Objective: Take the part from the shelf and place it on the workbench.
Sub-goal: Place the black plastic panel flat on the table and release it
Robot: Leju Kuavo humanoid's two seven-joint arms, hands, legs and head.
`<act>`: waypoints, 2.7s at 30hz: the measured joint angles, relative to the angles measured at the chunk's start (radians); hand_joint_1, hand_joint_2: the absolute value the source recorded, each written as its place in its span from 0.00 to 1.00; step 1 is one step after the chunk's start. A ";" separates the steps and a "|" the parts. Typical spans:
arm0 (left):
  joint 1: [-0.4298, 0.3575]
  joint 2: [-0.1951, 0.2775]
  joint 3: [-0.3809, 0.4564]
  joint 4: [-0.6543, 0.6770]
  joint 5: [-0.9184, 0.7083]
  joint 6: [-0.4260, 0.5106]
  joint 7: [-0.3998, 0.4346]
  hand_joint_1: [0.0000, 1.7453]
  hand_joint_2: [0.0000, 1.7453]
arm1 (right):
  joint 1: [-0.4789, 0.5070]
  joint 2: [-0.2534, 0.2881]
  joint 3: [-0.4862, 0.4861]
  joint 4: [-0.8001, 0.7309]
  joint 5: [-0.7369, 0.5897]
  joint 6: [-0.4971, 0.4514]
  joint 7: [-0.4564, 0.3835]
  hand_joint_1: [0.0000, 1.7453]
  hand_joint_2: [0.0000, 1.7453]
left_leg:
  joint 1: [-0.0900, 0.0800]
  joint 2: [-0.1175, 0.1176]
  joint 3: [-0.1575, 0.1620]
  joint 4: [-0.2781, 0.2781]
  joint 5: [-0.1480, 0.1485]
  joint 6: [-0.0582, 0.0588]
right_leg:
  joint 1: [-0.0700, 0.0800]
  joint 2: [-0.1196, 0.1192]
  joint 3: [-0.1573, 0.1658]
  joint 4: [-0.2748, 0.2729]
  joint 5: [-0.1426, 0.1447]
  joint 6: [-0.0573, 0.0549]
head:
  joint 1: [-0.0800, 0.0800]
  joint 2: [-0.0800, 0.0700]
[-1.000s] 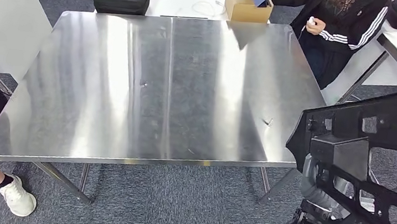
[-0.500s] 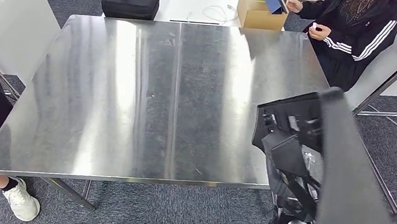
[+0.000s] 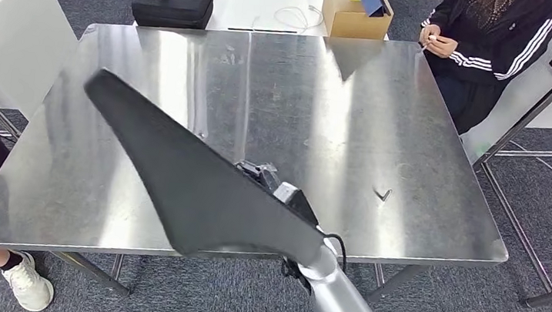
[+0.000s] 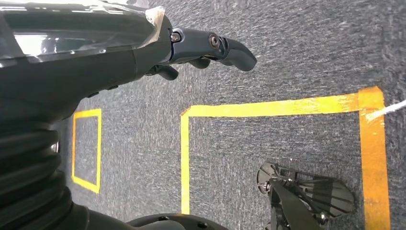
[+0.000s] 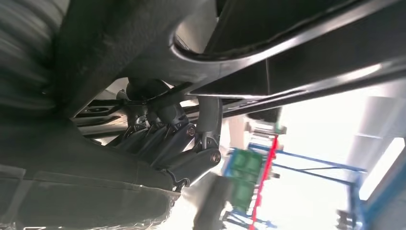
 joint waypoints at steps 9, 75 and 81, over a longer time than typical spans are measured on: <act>-0.001 0.000 -0.033 0.003 -0.044 -0.002 0.005 0.00 1.00 | -0.362 0.118 0.018 0.415 0.030 -0.196 0.144 1.00 1.00 | -0.004 0.000 0.001 0.000 0.001 -0.001 | -0.002 0.000 0.001 0.000 0.001 -0.001 | 0.000 0.000; -0.005 0.012 -0.094 0.004 -0.096 0.003 -0.016 0.00 0.00 | -0.538 -0.139 0.045 0.805 0.333 -0.452 0.400 0.00 0.00 | -0.006 0.000 0.004 0.001 -0.001 0.000 | -0.006 0.000 0.005 -0.003 0.001 0.000 | 0.000 0.000; -0.004 0.012 -0.094 0.005 -0.095 0.002 -0.016 0.00 0.00 | -0.522 -0.142 0.045 0.805 0.324 -0.447 0.370 0.00 0.00 | -0.006 0.000 0.004 0.001 -0.001 0.000 | -0.006 0.000 0.005 -0.003 0.001 0.000 | 0.000 0.000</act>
